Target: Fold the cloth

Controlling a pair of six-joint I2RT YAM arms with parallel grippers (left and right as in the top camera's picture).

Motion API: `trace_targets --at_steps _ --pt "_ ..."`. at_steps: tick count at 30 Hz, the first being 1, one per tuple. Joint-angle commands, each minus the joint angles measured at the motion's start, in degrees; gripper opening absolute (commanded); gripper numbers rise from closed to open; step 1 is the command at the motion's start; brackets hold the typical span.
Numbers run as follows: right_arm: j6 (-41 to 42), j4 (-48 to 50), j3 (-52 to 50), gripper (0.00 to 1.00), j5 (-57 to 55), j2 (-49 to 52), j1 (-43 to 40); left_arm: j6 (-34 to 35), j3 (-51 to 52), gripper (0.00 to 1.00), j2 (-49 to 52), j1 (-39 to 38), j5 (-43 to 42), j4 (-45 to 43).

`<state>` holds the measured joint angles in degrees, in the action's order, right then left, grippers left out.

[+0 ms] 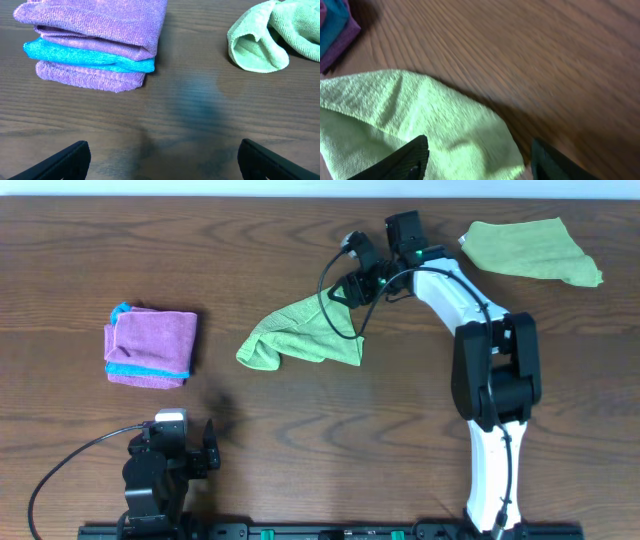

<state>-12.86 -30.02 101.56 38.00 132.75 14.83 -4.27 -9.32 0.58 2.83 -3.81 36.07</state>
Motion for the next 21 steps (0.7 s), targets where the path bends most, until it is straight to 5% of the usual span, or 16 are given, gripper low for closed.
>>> trace_targets --at_steps 1,14,21 --pt "-0.9 1.0 1.0 0.62 0.7 1.5 1.3 0.4 0.3 0.96 -0.4 -0.2 0.8 0.2" --pt "-0.7 -1.5 1.0 0.44 -6.6 1.9 1.7 0.5 0.3 0.95 -0.4 -0.2 0.8 0.2" --pt "0.3 -0.7 1.0 0.04 -8.0 1.9 0.6 0.5 0.3 0.95 -0.4 -0.2 0.8 0.2"
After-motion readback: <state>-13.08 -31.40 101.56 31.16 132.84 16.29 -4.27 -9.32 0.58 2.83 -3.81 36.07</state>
